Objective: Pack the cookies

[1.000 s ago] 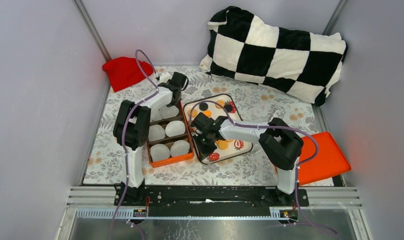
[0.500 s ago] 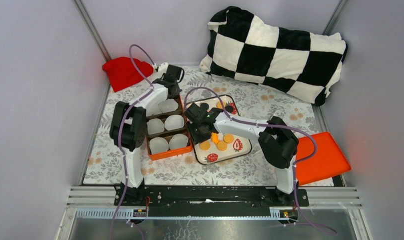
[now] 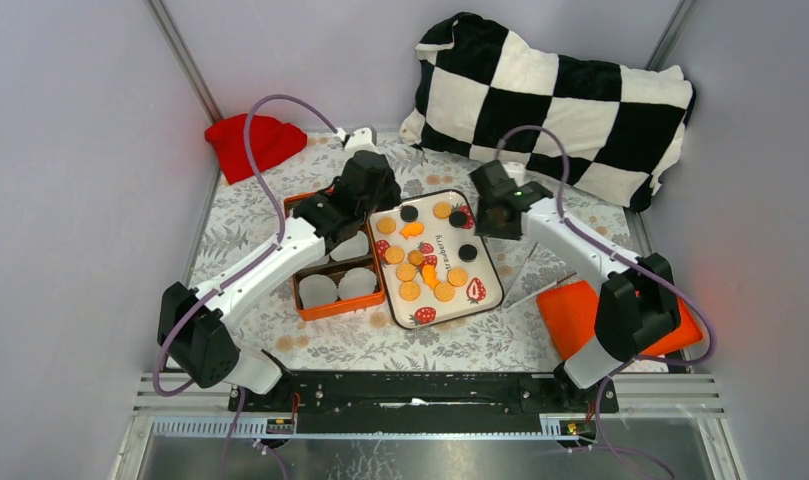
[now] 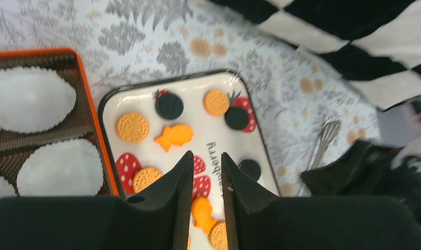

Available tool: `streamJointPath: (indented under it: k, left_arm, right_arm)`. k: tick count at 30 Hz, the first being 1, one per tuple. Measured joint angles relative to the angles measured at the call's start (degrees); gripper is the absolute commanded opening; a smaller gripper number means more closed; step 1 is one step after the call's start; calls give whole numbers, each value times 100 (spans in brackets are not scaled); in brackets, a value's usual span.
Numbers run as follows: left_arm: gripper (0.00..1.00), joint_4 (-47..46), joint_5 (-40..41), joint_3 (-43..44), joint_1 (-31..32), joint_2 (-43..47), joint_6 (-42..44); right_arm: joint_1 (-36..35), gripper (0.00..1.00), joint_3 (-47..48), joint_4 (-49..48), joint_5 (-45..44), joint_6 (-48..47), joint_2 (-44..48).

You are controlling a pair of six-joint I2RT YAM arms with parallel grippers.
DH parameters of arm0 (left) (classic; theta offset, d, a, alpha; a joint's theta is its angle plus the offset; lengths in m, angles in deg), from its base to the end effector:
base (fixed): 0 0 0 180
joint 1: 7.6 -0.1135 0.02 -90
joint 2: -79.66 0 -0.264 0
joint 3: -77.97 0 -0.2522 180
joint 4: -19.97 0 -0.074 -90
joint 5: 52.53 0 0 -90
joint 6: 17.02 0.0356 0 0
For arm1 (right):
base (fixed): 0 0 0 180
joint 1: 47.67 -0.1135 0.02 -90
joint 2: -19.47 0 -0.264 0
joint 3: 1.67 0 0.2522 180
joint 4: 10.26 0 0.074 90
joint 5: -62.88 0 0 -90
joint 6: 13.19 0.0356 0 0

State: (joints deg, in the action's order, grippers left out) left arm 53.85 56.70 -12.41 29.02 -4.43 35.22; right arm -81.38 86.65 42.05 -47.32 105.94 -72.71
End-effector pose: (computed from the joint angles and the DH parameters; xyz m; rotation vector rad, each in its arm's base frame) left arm 0.2787 -0.1925 0.3493 -0.2284 2.0551 -0.4644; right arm 0.2909 0.1793 0.2711 0.0349 2.4646 0.0161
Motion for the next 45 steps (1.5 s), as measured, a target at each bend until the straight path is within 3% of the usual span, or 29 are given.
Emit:
streamJointPath:
  k: [5, 17, 19, 22, 26, 37, 45]
  left_arm:
    - [31, 122, -109, -466, 48, 22, 2]
    - [31, 146, -173, -682, 48, 28, 44]
    - [31, 142, -212, -767, 48, 28, 42]
    - [31, 133, -267, -826, 48, 28, 42]
    - [31, 114, -354, -846, 48, 26, 42]
    - [31, 107, -365, -850, 48, 20, 39]
    - [31, 105, -387, -850, 48, -225, -33]
  right_arm:
    - [1021, 54, -487, 184, -181, 76, 72]
    - [1746, 48, -914, 138, -155, 76, -595]
    - [1827, 39, -988, 129, -129, 79, -669]
    - [1867, 16, -1012, 9, -26, 111, -859]
    - [1867, 0, -756, 0, 31, 74, -1209]
    - [1867, 0, 634, 275, 369, -708, -1862]
    - [1867, 2, 1333, 459, 1786, -1742, -1974]
